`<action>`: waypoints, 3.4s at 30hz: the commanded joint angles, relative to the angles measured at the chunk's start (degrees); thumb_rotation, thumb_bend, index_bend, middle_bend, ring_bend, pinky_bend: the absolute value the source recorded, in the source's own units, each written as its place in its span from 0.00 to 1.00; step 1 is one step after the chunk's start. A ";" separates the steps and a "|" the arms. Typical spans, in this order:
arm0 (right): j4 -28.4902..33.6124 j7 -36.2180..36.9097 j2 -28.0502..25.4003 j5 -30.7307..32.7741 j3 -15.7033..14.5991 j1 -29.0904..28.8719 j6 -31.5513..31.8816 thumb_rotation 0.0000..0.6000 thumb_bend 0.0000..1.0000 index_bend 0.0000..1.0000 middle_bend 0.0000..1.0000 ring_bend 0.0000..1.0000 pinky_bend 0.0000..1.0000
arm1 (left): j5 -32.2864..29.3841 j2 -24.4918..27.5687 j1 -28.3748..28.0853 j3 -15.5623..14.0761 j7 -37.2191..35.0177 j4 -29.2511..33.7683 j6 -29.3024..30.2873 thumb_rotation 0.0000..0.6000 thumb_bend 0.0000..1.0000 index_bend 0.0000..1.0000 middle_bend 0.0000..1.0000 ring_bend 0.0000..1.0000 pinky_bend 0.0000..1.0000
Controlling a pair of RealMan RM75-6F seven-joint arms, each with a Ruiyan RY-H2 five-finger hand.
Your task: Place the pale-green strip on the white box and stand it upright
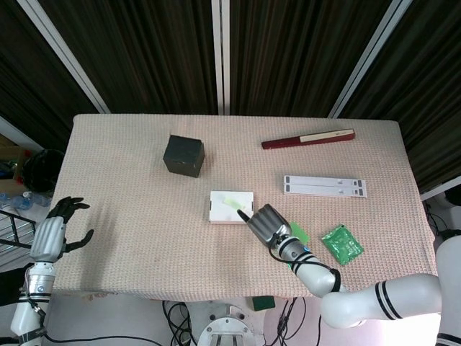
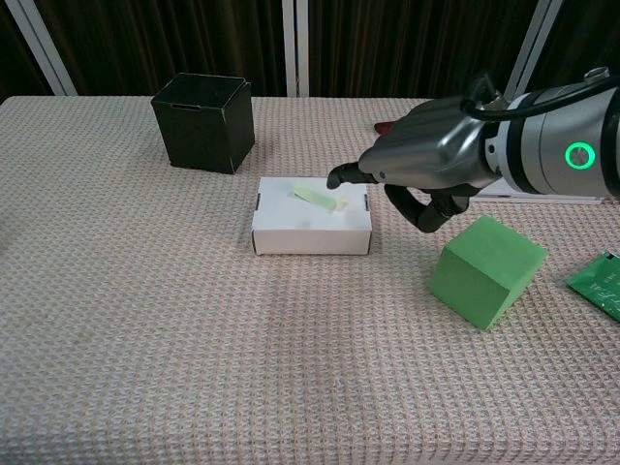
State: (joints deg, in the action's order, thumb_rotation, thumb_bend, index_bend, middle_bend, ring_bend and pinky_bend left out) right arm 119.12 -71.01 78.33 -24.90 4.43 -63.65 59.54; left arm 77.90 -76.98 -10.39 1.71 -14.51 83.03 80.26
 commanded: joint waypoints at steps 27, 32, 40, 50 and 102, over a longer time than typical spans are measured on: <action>-7.06 7.48 3.05 3.40 -4.05 -7.19 -0.43 1.00 1.00 0.06 1.00 0.95 0.79 | 0.58 -0.19 1.05 1.75 -0.32 -0.88 -2.06 1.00 0.25 0.30 0.17 0.08 0.20; -7.43 8.42 2.99 3.37 -4.70 -7.70 -0.55 1.00 1.00 0.11 1.00 0.95 0.79 | 0.49 -0.17 1.24 1.98 -0.28 -0.90 -2.23 1.00 0.25 0.30 0.17 0.08 0.20; -7.69 9.80 3.08 3.13 -5.67 -8.31 -0.79 1.00 1.00 0.17 1.00 0.95 0.79 | 0.36 -0.24 1.38 2.09 -0.07 -1.00 -2.91 1.00 0.25 0.30 0.17 0.08 0.20; -7.51 10.82 2.79 3.12 -6.87 -8.79 -0.59 1.00 1.00 0.21 1.00 0.95 0.79 | 0.34 -0.17 1.59 2.31 0.10 -1.00 -3.22 1.00 0.25 0.30 0.17 0.08 0.20; -10.75 17.54 2.60 -0.50 -8.87 -8.00 -3.42 1.00 1.00 0.23 1.00 0.95 0.79 | -0.59 0.14 1.87 3.02 1.93 -0.04 -4.69 1.00 0.25 0.30 0.17 0.08 0.20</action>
State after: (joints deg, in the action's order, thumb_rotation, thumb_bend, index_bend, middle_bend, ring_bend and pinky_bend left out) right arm 108.37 -53.46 80.93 -25.41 -4.43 -71.64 56.12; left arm 77.31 -76.83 -8.51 4.72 -12.58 82.99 75.58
